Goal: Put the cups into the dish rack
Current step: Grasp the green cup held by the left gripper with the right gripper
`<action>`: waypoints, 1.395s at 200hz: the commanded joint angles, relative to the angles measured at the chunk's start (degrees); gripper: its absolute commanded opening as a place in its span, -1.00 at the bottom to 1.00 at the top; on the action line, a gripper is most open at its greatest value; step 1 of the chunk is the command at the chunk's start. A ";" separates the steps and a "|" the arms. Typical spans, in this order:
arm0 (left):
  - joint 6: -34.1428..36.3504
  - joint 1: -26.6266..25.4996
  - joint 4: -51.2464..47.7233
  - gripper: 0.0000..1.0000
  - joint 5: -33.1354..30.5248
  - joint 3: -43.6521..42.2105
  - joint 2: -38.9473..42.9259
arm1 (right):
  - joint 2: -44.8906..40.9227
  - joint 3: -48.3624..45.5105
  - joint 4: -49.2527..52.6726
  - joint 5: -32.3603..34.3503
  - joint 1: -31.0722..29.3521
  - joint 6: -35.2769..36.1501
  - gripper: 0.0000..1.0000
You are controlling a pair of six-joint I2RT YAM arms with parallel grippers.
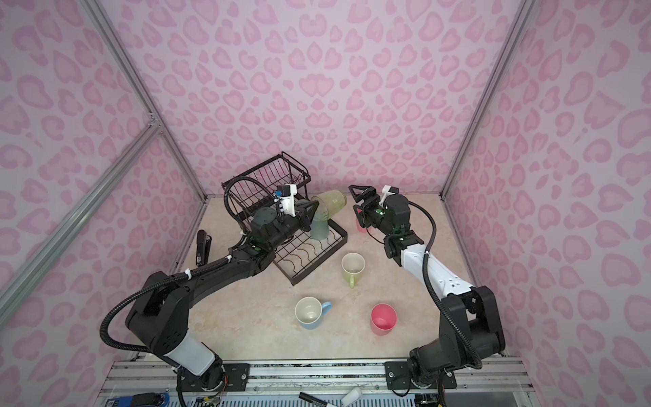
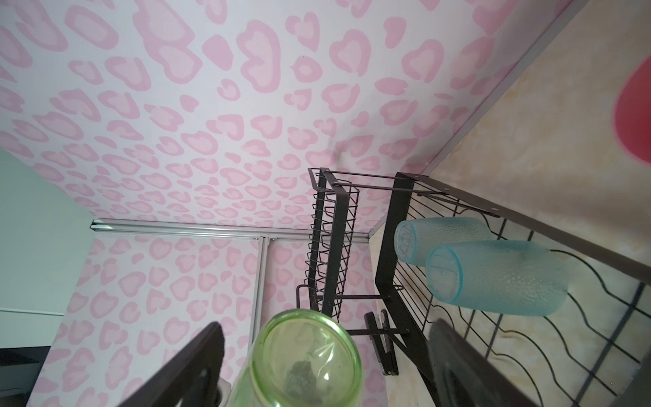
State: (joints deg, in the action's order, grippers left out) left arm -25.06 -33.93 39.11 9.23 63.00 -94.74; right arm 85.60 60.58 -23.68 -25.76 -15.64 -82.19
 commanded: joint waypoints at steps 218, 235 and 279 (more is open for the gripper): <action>-2.28 -1.63 7.05 -0.69 5.53 13.41 -13.62 | 2.85 2.88 -6.64 -1.86 -0.20 -9.48 0.55; -2.36 -1.64 6.57 -0.68 5.98 13.73 -13.97 | 2.81 2.55 -6.58 -1.67 -0.17 -9.21 0.48; -2.66 -1.61 5.73 -0.76 5.71 15.87 -14.24 | 2.42 2.52 -4.73 -0.61 -0.38 -6.52 0.33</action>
State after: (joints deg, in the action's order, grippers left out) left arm -27.42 -35.62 43.22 14.63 77.69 -108.47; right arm 88.36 63.18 -29.54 -27.00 -15.86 -91.46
